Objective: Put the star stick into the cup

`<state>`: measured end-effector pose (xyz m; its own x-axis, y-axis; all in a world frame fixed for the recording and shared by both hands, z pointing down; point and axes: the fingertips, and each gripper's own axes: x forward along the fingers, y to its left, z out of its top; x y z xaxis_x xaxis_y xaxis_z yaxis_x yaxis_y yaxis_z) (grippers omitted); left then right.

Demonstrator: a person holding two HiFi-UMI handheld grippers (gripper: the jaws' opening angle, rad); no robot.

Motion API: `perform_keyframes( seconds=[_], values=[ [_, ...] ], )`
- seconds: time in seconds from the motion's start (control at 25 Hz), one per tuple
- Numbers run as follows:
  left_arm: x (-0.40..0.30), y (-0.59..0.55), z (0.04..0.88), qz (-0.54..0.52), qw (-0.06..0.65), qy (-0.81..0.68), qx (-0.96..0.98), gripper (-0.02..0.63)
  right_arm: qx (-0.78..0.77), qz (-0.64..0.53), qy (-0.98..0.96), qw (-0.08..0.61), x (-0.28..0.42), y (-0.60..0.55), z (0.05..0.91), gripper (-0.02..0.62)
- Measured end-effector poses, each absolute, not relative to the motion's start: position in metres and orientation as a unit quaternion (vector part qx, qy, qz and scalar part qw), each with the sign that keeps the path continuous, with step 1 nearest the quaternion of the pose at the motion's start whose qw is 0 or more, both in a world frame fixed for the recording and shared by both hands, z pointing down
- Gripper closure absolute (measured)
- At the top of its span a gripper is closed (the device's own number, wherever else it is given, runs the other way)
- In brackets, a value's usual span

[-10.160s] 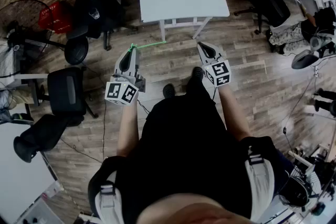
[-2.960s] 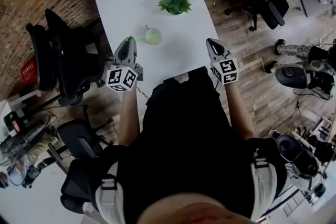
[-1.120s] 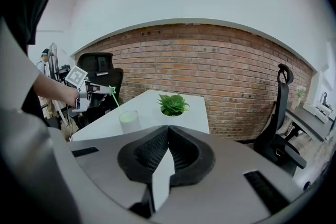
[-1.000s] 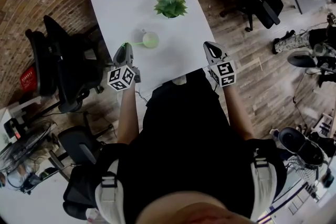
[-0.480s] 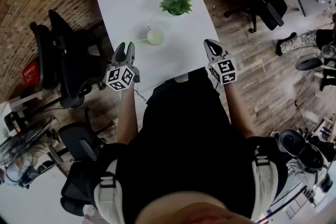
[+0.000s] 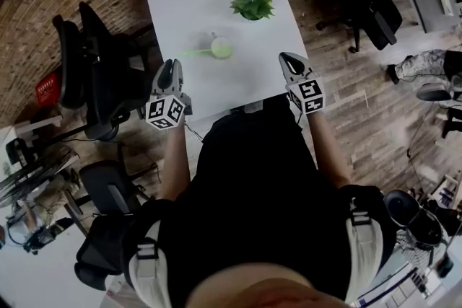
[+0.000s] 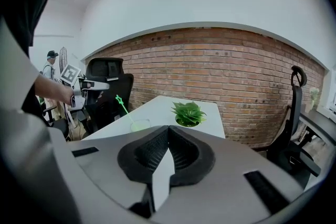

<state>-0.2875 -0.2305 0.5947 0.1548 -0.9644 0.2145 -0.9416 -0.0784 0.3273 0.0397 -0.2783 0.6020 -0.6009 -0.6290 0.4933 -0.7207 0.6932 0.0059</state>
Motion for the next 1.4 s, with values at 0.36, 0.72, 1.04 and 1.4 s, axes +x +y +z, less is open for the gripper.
perform_keyframes(
  seconds=[0.36, 0.72, 1.04, 1.4],
  values=[
    [-0.292, -0.211, 0.582, 0.02, 0.169, -0.652, 0.739, 0.584, 0.357, 0.091, -0.902, 0.227, 0.016, -0.269, 0.6, 0.598],
    [-0.286, -0.201, 0.585, 0.029, 0.18, -0.634, 0.752, 0.584, 0.349, 0.092, -0.907, 0.216, -0.001, -0.263, 0.596, 0.598],
    [-0.285, -0.197, 0.586, 0.034, 0.183, -0.626, 0.757, 0.584, 0.347, 0.092, -0.909, 0.213, -0.009, -0.261, 0.596, 0.598],
    [-0.281, -0.2, 0.592, 0.037, 0.192, -0.618, 0.761, 0.584, 0.352, 0.093, -0.904, 0.225, -0.004, -0.26, 0.604, 0.598]
  ],
)
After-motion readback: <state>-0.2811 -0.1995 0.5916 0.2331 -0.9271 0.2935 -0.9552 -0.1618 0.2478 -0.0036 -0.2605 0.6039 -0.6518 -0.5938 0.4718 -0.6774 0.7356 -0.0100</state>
